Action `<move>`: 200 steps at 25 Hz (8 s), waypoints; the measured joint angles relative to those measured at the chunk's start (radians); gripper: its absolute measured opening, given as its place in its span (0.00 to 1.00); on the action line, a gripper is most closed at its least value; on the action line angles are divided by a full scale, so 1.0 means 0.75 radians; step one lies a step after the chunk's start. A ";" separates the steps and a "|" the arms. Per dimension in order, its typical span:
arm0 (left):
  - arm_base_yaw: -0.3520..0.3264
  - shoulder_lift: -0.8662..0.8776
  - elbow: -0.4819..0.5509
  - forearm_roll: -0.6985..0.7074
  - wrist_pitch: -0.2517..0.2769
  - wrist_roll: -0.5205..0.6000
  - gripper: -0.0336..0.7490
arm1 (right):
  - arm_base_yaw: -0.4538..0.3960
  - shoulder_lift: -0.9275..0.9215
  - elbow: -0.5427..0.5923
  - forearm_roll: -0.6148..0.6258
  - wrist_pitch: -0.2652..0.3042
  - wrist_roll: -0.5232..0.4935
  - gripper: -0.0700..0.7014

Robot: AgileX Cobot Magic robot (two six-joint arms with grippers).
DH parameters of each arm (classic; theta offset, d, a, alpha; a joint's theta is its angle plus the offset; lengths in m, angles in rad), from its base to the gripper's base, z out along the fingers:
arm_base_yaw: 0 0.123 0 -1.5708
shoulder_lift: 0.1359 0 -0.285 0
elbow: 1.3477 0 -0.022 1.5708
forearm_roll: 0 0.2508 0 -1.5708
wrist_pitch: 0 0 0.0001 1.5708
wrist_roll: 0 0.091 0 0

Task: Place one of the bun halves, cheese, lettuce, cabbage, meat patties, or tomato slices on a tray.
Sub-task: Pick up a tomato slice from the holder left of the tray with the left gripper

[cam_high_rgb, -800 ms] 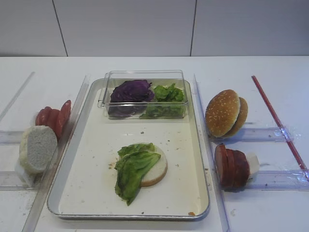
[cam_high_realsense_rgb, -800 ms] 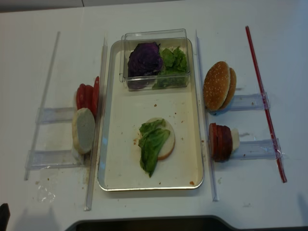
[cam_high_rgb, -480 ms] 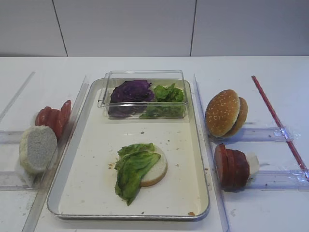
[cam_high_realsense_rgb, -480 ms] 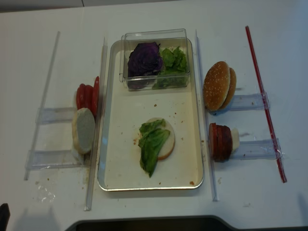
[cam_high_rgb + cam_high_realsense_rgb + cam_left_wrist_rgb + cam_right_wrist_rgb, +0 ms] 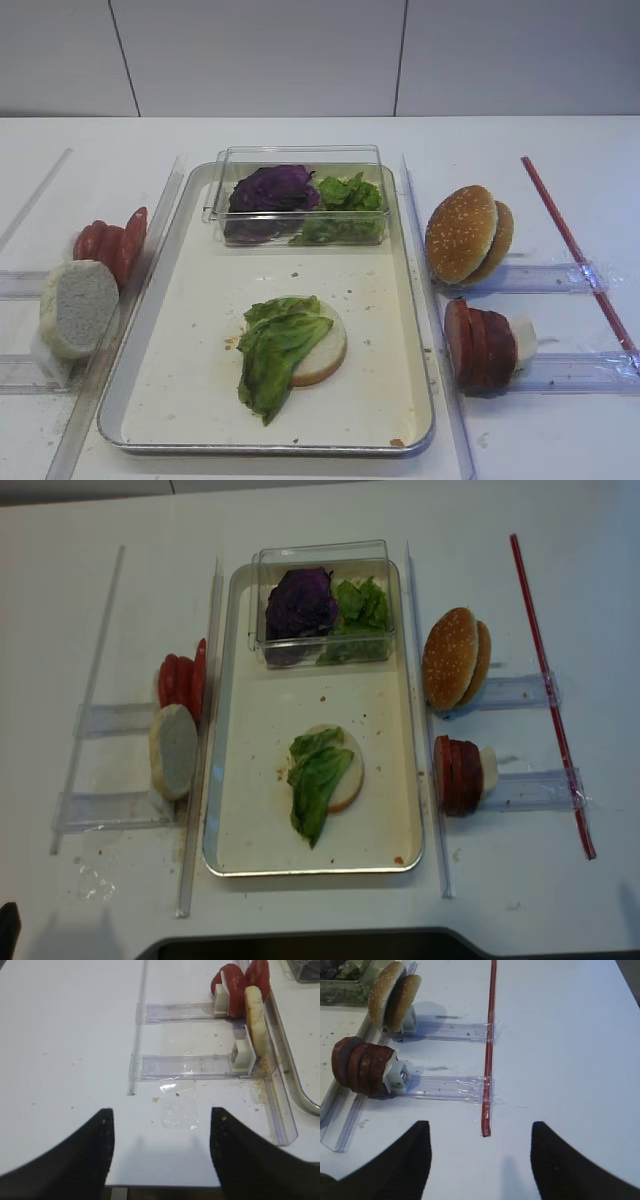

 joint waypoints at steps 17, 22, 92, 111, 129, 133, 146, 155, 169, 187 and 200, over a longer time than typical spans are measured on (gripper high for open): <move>0.000 0.000 -0.045 -0.005 -0.005 0.015 0.61 | 0.000 0.000 0.000 0.000 0.000 -0.005 0.68; 0.000 0.042 -0.120 -0.011 0.015 0.034 0.62 | 0.000 0.000 0.000 0.000 0.000 -0.005 0.68; -0.580 2.380 -1.229 0.126 -0.125 -0.278 0.51 | 0.000 0.000 0.001 -0.002 -0.003 -0.001 0.68; -0.580 2.459 -1.232 0.152 -0.145 -0.307 0.46 | 0.000 0.000 0.003 -0.002 -0.003 -0.001 0.68; -0.580 2.459 -1.232 0.190 -0.138 -0.351 0.23 | 0.000 0.000 0.003 -0.002 -0.003 -0.001 0.68; -0.580 2.459 -1.232 0.190 -0.138 -0.353 0.21 | 0.000 0.000 0.003 -0.002 -0.003 -0.001 0.68; -0.580 2.459 -1.235 0.192 -0.121 -0.362 0.12 | 0.000 0.000 0.003 -0.002 -0.003 -0.001 0.68; -0.583 2.459 -1.238 0.223 -0.098 -0.376 0.12 | 0.000 0.000 0.003 -0.002 -0.003 -0.001 0.68; -0.583 2.459 -1.238 0.235 -0.103 -0.412 0.12 | 0.000 0.000 0.003 -0.002 0.000 -0.001 0.68; -0.583 2.388 -1.247 0.258 -0.097 -0.417 0.12 | 0.000 0.000 0.003 -0.003 0.000 0.002 0.68; -0.583 2.285 -1.296 0.117 -0.072 -0.381 0.12 | 0.000 0.000 0.003 -0.006 0.000 0.006 0.68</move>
